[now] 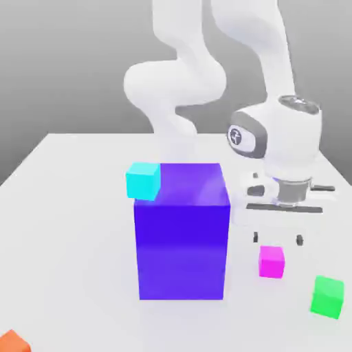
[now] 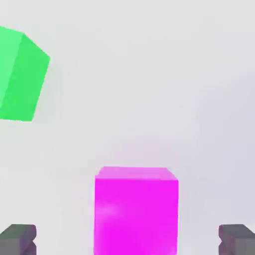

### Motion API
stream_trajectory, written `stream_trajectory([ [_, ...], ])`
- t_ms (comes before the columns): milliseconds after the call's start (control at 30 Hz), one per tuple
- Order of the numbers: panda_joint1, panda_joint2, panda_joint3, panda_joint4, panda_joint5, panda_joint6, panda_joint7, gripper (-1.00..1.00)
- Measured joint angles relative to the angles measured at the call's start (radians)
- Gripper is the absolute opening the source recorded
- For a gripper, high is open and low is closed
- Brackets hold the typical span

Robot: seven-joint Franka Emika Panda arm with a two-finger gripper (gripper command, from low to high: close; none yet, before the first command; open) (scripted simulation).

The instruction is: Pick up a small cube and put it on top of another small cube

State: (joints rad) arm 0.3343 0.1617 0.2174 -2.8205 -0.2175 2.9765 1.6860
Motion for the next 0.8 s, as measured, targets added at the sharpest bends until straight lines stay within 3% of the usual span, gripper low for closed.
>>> stream_trajectory([
  [100,0.117,0.106,-0.131,0.022,-0.059,0.087,0.049,0.00],
  [133,0.135,0.126,-0.151,0.026,-0.071,0.102,0.059,-1.00],
  [400,0.118,0.097,-0.130,0.020,-0.056,0.073,0.047,-1.00],
  [600,0.061,-0.109,-0.015,-0.024,0.164,-0.080,-0.116,-1.00],
  [800,0.065,-0.082,-0.006,0.156,0.161,-0.234,-0.170,-1.00],
])
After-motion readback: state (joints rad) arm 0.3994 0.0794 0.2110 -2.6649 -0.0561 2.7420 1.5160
